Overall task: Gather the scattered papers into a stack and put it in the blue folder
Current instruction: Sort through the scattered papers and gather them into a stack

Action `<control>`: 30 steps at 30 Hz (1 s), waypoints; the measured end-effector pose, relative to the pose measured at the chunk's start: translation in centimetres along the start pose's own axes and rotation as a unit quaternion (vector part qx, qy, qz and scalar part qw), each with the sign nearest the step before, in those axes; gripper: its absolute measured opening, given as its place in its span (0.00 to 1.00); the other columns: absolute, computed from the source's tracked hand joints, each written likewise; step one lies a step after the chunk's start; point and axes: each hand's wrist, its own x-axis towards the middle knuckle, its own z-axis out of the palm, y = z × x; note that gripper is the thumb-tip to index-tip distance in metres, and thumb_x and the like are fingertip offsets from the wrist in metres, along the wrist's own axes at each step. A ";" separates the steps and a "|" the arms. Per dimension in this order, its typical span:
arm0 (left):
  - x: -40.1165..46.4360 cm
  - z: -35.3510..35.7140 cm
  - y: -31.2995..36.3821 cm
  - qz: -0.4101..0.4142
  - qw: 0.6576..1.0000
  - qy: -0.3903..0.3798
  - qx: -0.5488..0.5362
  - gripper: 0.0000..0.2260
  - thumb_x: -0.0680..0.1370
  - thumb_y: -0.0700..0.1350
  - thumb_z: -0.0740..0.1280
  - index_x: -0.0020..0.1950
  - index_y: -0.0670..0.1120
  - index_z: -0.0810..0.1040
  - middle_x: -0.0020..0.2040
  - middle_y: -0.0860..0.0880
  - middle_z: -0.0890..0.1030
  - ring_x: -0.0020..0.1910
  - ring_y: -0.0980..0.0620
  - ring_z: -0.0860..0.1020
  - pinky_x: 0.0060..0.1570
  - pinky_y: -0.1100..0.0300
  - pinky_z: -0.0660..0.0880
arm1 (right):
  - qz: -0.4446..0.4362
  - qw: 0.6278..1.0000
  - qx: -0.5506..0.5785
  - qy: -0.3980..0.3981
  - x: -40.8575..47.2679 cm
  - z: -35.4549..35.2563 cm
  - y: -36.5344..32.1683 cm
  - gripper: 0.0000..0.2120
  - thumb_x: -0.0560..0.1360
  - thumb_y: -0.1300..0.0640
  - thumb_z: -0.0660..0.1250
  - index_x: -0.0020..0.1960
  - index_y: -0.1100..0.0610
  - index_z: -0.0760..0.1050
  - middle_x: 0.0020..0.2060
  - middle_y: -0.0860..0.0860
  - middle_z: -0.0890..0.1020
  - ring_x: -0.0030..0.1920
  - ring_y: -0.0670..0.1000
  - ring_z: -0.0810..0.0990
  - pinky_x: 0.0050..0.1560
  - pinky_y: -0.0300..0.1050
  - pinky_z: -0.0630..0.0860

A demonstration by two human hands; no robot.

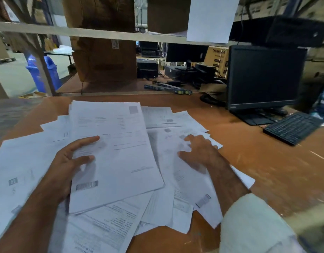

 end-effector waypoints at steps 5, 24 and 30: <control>-0.6 -0.5 -0.3 -0.014 0.998 0.026 -0.059 0.21 0.75 0.25 0.66 0.63 0.42 0.83 0.65 0.53 0.83 0.61 0.61 0.80 0.48 0.73 0.77 | 0.035 0.997 -0.020 -0.072 -0.6 -3.2 4.5 0.51 0.56 0.22 0.67 0.73 0.45 0.67 0.73 0.49 0.69 0.70 0.54 0.72 0.67 0.52 0.73; -4.5 -0.8 4.1 -0.065 0.996 0.053 -0.016 0.24 0.73 0.23 0.63 0.53 0.49 0.87 0.59 0.49 0.85 0.59 0.42 0.81 0.51 0.56 0.78 | -0.254 0.908 0.324 0.079 -10.4 -17.4 -0.8 0.16 0.73 0.57 0.77 0.58 0.43 0.83 0.58 0.44 0.82 0.56 0.49 0.82 0.56 0.50 0.81; -4.0 0.5 5.3 -0.049 0.998 0.037 0.015 0.24 0.73 0.22 0.62 0.57 0.45 0.86 0.58 0.47 0.85 0.38 0.58 0.81 0.33 0.71 0.74 | -0.245 0.733 0.634 -0.030 -10.0 -15.6 -1.4 0.26 0.74 0.68 0.71 0.68 0.50 0.78 0.59 0.50 0.84 0.55 0.57 0.86 0.52 0.56 0.84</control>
